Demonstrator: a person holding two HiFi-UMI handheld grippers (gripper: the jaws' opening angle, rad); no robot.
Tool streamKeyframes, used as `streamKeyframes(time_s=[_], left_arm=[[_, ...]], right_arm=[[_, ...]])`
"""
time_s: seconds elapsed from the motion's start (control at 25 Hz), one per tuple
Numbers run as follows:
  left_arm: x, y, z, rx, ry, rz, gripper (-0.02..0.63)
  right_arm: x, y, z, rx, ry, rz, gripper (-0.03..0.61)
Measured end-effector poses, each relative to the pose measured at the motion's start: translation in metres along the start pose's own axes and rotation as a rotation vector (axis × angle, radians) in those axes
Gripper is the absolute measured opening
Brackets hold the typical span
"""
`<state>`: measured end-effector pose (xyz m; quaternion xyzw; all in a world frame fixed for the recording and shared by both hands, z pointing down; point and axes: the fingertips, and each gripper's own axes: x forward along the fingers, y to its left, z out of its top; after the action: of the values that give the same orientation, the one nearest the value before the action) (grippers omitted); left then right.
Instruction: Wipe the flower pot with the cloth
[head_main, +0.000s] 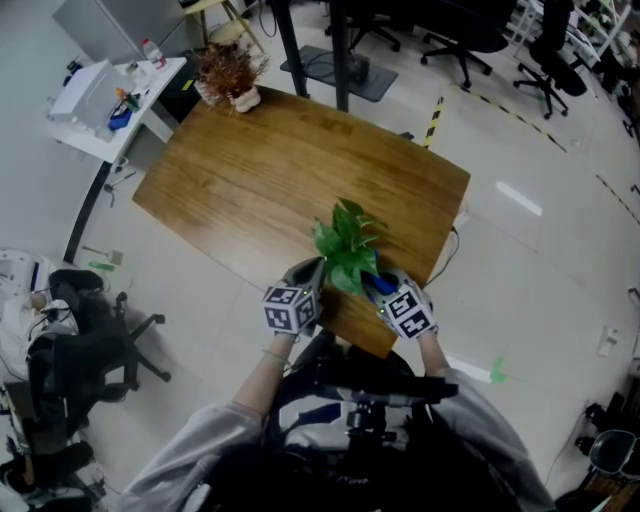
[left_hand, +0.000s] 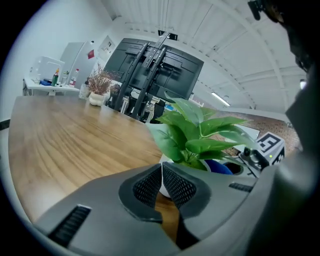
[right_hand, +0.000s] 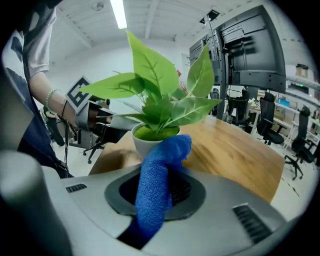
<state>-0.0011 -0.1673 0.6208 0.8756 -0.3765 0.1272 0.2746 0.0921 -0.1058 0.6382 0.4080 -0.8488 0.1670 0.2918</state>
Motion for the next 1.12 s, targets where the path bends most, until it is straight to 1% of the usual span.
streamKeyframes(time_s=[0.24, 0.44, 0.52, 0.64, 0.72, 0.8, 0.88, 1.0, 1.12], left_arm=[[0.013, 0.019, 0.003, 0.031, 0.023, 0.028, 0.014], [0.013, 0.024, 0.004, 0.032, 0.005, 0.059, 0.014], [0.009, 0.022, 0.001, 0.031, 0.006, 0.056, 0.014], [0.001, 0.012, -0.001, 0.028, 0.006, 0.033, 0.014], [-0.003, 0.009, -0.008, 0.029, 0.015, 0.025, 0.014], [-0.005, 0.004, -0.013, 0.025, 0.018, 0.02, 0.014], [-0.005, -0.003, -0.013, 0.02, 0.013, 0.015, 0.014], [-0.005, -0.007, -0.012, 0.017, 0.015, 0.002, 0.014], [-0.002, 0.0, -0.012, 0.019, 0.018, 0.008, 0.014]], right_arm=[[0.02, 0.029, -0.015, 0.0, 0.068, 0.059, 0.074], [0.026, 0.033, -0.02, 0.046, 0.063, 0.085, 0.074], [0.018, 0.027, -0.018, 0.064, 0.061, 0.067, 0.074], [0.004, 0.008, -0.02, 0.108, 0.048, 0.012, 0.074], [-0.001, -0.007, -0.019, 0.115, 0.038, -0.025, 0.074], [-0.003, -0.021, -0.013, 0.09, 0.026, -0.049, 0.074], [-0.003, -0.032, -0.001, 0.053, 0.005, -0.053, 0.074], [0.004, -0.039, 0.02, -0.007, -0.022, -0.038, 0.074], [0.01, -0.034, 0.031, -0.05, -0.017, -0.014, 0.074]])
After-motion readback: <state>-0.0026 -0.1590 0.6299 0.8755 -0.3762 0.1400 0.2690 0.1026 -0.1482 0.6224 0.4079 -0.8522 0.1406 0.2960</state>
